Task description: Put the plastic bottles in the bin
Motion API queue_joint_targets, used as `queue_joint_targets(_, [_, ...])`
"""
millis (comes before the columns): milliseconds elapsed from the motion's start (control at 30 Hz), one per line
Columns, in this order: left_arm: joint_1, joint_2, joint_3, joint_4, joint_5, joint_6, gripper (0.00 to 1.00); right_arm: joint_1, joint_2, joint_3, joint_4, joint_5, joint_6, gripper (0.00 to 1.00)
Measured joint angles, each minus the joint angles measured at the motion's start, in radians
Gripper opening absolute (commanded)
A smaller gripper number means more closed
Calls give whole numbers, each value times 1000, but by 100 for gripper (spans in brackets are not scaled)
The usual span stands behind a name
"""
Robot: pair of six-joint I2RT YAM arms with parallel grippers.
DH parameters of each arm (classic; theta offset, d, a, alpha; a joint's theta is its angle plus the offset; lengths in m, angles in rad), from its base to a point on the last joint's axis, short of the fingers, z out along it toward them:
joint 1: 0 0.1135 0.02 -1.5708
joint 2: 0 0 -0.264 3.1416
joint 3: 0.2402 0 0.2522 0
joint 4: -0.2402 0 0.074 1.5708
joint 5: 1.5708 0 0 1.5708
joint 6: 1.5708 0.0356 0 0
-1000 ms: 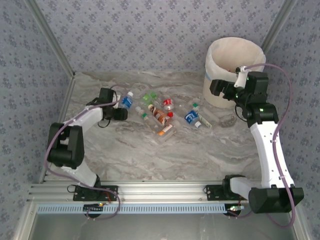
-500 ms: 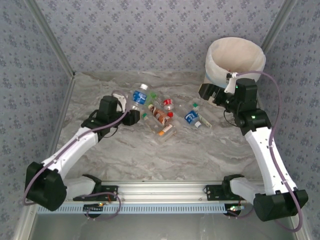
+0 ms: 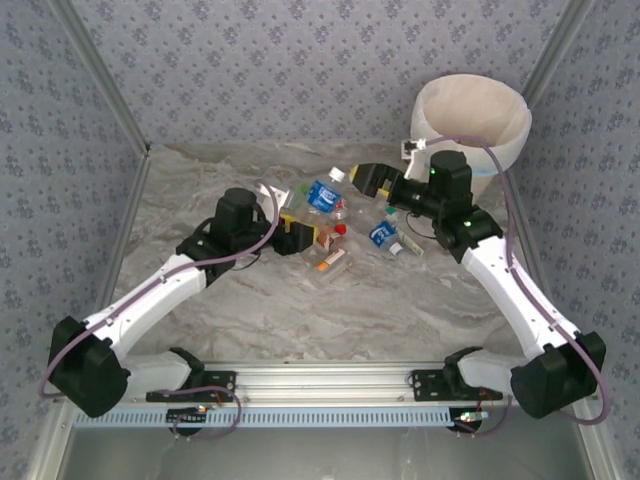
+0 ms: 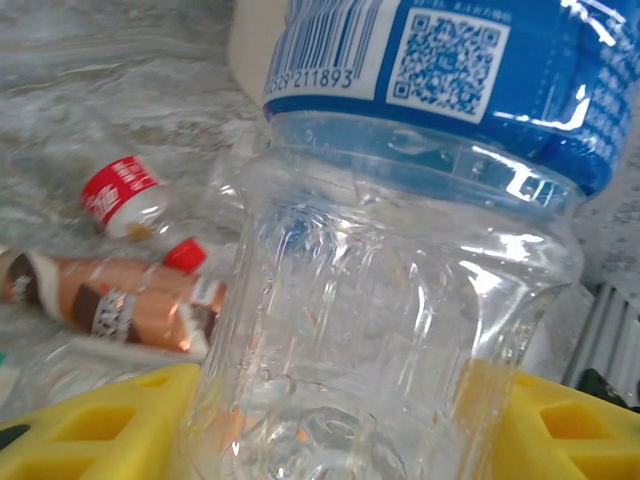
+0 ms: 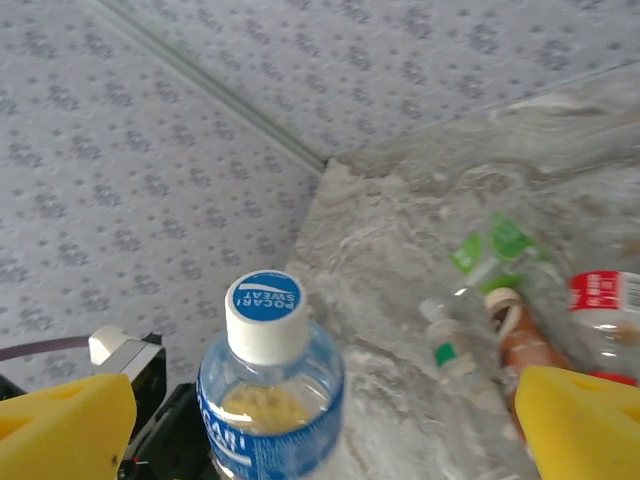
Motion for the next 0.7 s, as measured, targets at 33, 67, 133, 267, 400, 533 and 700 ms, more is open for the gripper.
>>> queue_joint_targets(33, [-7, 11, 10, 10, 4, -2, 0, 10, 13, 0, 7, -8, -1, 100])
queue_joint_targets(67, [-12, 21, 17, 17, 6, -3, 0, 16, 25, 0, 12, -16, -2, 100])
queue_joint_targets(133, [-21, 41, 28, 30, 10, -10, 0, 28, 47, 0, 15, -27, -6, 100])
queue_joint_targets(267, [-30, 61, 39, 39, 10, -19, 0, 43, 61, 0, 16, -39, -21, 100])
queue_joint_targets(400, [-34, 90, 68, 40, 14, -25, 0, 48, 61, 0, 18, -42, -33, 98])
queue_joint_targets(533, [-40, 93, 71, 40, 14, -28, 0, 48, 71, 0, 23, -48, -46, 79])
queue_joint_targets(700, [-40, 98, 73, 39, 19, -29, 13, 52, 78, 2, 23, -40, -52, 65])
